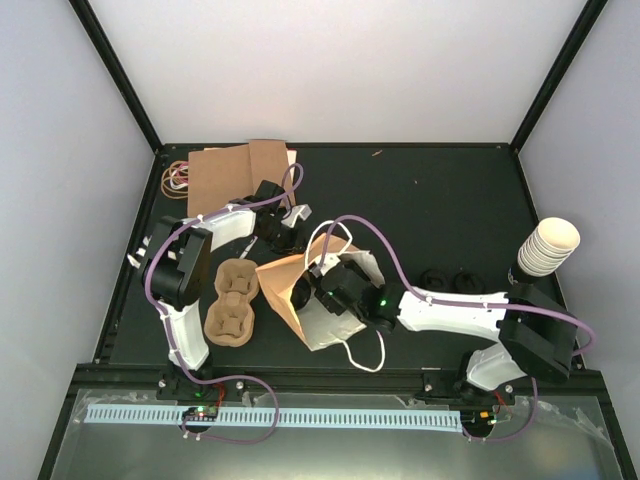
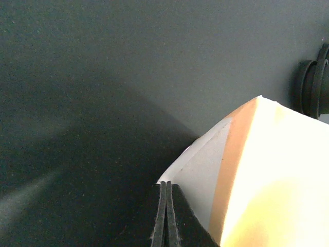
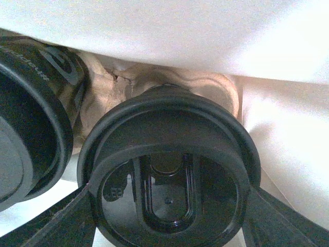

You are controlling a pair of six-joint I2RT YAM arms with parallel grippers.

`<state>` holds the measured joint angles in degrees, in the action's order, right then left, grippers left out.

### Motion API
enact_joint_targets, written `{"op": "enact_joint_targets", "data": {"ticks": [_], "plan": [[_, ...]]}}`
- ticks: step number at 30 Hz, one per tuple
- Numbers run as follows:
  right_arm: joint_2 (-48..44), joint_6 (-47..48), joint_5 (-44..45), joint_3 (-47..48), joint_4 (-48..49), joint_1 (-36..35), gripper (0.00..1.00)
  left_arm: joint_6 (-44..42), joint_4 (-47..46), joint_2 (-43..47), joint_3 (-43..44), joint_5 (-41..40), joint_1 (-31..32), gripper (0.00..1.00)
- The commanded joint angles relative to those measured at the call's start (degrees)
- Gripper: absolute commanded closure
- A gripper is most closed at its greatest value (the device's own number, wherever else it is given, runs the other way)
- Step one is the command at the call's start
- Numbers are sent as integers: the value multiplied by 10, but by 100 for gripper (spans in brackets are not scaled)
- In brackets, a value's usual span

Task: Pack the takeout coffee

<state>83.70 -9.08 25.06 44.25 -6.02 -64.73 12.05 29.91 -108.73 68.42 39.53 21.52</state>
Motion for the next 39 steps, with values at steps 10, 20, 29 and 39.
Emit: {"op": "enact_joint_targets", "data": {"ticks": [10,20,29,39], "plan": [[110,-8,-145,25,-115,9,77,-7,45,23,-10,137,59,98],[50,-31,-110,64,-220,8,77,-5,49,27,1,118,61,74],[10,-50,-144,144,-389,39,77,2,66,29,59,78,58,17],[66,-30,-186,249,-526,48,74,16,89,89,102,-4,15,1]]}}
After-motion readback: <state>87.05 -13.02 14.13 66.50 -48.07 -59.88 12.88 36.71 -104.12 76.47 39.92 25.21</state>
